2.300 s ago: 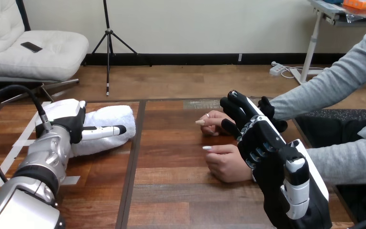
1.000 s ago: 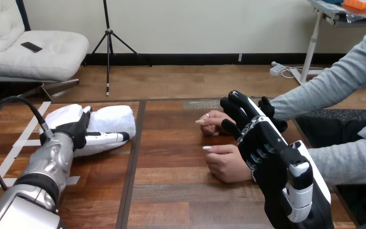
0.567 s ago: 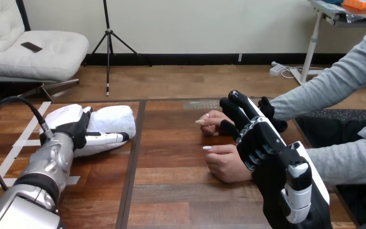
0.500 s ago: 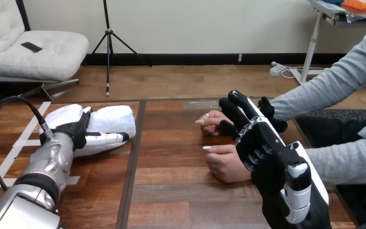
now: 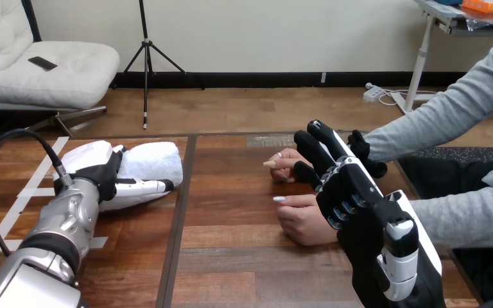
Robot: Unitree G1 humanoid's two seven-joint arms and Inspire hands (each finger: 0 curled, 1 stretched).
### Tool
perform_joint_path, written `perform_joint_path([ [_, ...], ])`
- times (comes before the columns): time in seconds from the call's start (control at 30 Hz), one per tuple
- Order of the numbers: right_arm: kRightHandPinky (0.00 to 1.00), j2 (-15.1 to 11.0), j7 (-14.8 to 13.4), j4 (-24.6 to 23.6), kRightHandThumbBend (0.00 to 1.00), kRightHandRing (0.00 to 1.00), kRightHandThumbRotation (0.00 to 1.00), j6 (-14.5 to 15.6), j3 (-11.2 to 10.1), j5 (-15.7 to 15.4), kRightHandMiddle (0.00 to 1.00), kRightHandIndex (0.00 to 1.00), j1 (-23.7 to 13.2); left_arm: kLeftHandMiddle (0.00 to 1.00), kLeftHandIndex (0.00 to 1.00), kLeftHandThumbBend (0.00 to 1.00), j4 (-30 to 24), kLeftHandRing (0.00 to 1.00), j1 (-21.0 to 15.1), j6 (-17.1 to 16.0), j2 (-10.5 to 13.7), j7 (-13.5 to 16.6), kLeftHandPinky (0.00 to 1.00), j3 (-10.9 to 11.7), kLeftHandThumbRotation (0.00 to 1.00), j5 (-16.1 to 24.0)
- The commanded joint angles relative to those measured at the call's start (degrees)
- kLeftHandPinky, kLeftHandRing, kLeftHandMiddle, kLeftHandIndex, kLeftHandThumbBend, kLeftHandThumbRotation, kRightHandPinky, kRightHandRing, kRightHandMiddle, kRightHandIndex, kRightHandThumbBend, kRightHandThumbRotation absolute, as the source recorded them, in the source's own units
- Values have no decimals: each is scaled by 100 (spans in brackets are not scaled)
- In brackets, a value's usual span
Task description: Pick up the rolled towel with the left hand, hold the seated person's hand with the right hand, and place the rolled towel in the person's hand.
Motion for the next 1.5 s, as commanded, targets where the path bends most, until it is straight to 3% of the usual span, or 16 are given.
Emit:
perform_joint_path([
  [0.0, 100, 61, -46, -283, 91, 100, 100, -176, -24, 52, 95, 96, -152, 97, 95, 78, -110, 97, -101, -61, -57, -25, 99, -19, 75, 3],
  [0.33, 100, 71, -60, -274, 92, 100, 100, -200, -16, 69, 95, 96, -124, 99, 97, 72, -111, 99, -66, -41, -68, -82, 100, -47, 74, 31],
  [0.7, 100, 75, -55, -255, 92, 100, 100, -251, 1, 92, 95, 96, -103, 98, 96, 74, -114, 99, -8, -65, -77, -36, 100, -103, 77, 123],
  [1.47, 100, 103, -111, -221, 91, 100, 100, -365, 34, 38, 95, 96, -94, 96, 94, 76, -181, 96, 204, -533, -17, 235, 98, -137, 81, 201],
])
